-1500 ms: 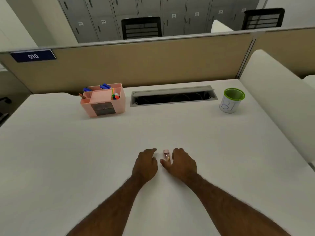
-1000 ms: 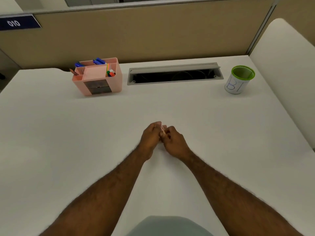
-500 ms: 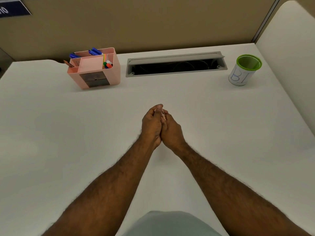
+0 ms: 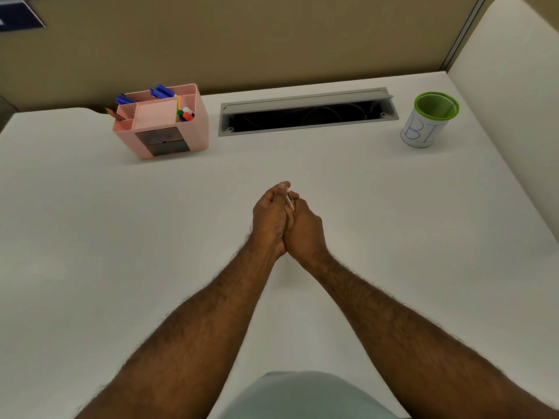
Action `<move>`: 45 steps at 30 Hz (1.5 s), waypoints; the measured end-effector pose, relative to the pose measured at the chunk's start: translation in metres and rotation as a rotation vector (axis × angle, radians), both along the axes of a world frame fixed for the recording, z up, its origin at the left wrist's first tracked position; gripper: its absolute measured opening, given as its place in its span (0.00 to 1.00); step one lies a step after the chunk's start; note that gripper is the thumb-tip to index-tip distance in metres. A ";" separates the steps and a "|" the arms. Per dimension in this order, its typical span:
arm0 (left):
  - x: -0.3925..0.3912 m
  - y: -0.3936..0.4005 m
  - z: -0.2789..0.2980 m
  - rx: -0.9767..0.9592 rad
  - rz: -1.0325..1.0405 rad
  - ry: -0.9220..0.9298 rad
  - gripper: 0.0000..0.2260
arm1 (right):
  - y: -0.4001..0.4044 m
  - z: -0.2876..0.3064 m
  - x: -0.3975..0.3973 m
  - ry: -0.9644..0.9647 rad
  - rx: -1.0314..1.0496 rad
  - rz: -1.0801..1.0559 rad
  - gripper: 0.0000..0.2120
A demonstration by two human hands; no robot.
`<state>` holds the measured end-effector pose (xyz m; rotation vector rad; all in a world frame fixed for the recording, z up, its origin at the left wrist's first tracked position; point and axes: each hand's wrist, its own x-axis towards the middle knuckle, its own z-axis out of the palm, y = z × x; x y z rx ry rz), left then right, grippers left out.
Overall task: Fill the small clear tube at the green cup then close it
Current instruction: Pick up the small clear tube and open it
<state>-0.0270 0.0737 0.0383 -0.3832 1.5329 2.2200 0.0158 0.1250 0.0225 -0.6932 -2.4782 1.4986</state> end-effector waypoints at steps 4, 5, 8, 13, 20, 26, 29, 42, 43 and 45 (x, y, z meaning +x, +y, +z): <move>-0.004 -0.002 0.004 -0.028 0.005 0.037 0.05 | -0.001 0.004 -0.001 0.017 0.028 0.006 0.18; -0.005 -0.003 0.005 -0.010 0.004 0.038 0.05 | 0.000 0.007 -0.001 0.031 0.026 0.015 0.18; -0.009 -0.007 0.008 0.083 -0.025 0.028 0.06 | 0.002 0.013 -0.001 0.055 -0.019 0.069 0.19; -0.012 -0.010 0.011 0.161 -0.021 -0.012 0.05 | -0.002 0.018 -0.003 0.027 -0.088 0.074 0.19; -0.012 -0.006 0.014 -0.027 0.009 0.034 0.04 | -0.007 0.017 -0.001 0.044 0.020 -0.030 0.18; -0.015 -0.006 0.018 -0.030 0.004 0.056 0.03 | -0.004 0.020 0.000 0.039 0.120 -0.034 0.16; -0.022 -0.015 0.020 0.106 -0.061 0.008 0.06 | 0.009 0.031 -0.006 -0.015 -0.005 0.141 0.15; -0.024 -0.020 0.024 0.183 -0.202 0.040 0.10 | 0.008 0.046 -0.008 0.064 -0.995 0.113 0.19; -0.024 -0.018 0.025 0.174 -0.194 0.049 0.09 | 0.006 0.045 -0.008 0.072 -0.968 0.093 0.20; -0.025 -0.015 0.024 0.157 -0.173 0.064 0.09 | 0.004 0.045 -0.009 0.090 -0.897 0.079 0.20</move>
